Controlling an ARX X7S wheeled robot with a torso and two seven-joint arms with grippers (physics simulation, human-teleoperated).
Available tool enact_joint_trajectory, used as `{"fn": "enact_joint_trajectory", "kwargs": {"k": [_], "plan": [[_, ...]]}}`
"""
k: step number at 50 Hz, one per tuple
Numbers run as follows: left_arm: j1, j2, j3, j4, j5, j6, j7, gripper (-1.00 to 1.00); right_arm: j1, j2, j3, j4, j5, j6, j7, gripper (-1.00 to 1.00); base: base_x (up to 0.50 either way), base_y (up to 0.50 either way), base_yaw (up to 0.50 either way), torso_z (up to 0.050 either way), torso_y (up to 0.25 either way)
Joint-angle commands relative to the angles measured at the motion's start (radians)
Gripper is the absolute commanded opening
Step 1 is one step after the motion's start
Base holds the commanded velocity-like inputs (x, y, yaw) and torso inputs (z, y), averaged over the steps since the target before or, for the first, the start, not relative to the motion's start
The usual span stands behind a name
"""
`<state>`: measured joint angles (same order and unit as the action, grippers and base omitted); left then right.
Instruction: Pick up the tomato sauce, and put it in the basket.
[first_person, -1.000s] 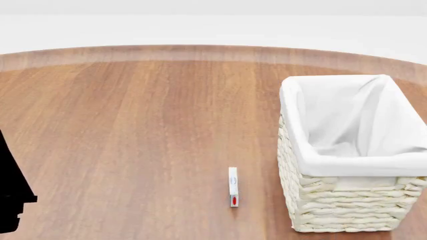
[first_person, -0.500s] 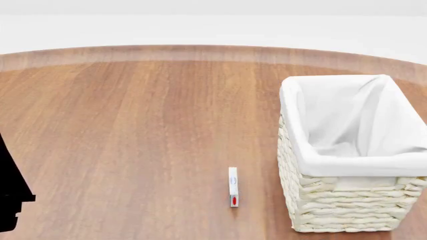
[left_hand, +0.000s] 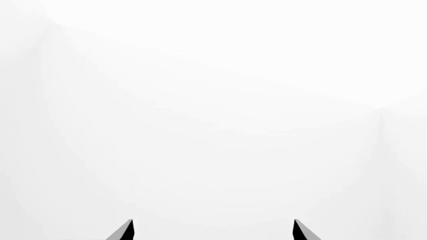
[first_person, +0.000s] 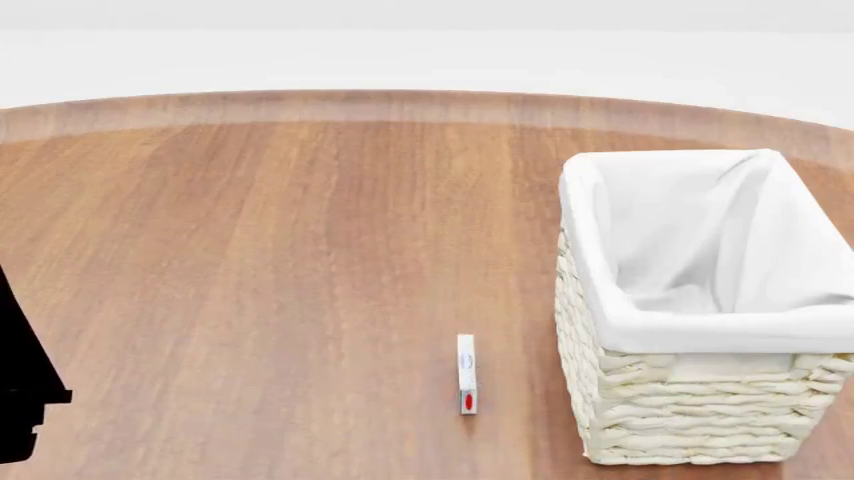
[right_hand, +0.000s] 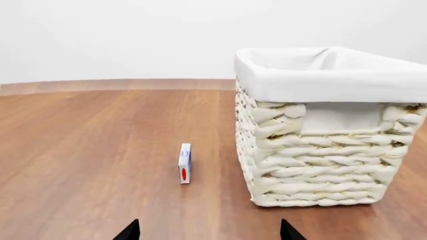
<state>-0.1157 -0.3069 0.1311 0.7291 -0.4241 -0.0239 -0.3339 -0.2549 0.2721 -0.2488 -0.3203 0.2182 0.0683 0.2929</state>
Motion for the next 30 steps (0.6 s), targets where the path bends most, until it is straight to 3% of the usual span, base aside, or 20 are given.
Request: {"fn": "enact_joint_trajectory", "kwargs": {"k": [1, 30], "plan": [[-0.003, -0.003, -0.001, -0.011, -0.009, 0.006, -0.001, 1.0, 0.016, 0.0, -0.008, 0.011, 0.014, 0.054, 0.012, 1.0, 0.0, 0.0, 0.0, 0.0, 0.0], [0.002, -0.013, 0.007, -0.017, -0.01, 0.02, -0.007, 1.0, -0.064, -0.003, 0.013, 0.007, 0.072, 0.061, 0.046, 1.0, 0.0, 0.0, 0.0, 0.0, 0.0]]}}
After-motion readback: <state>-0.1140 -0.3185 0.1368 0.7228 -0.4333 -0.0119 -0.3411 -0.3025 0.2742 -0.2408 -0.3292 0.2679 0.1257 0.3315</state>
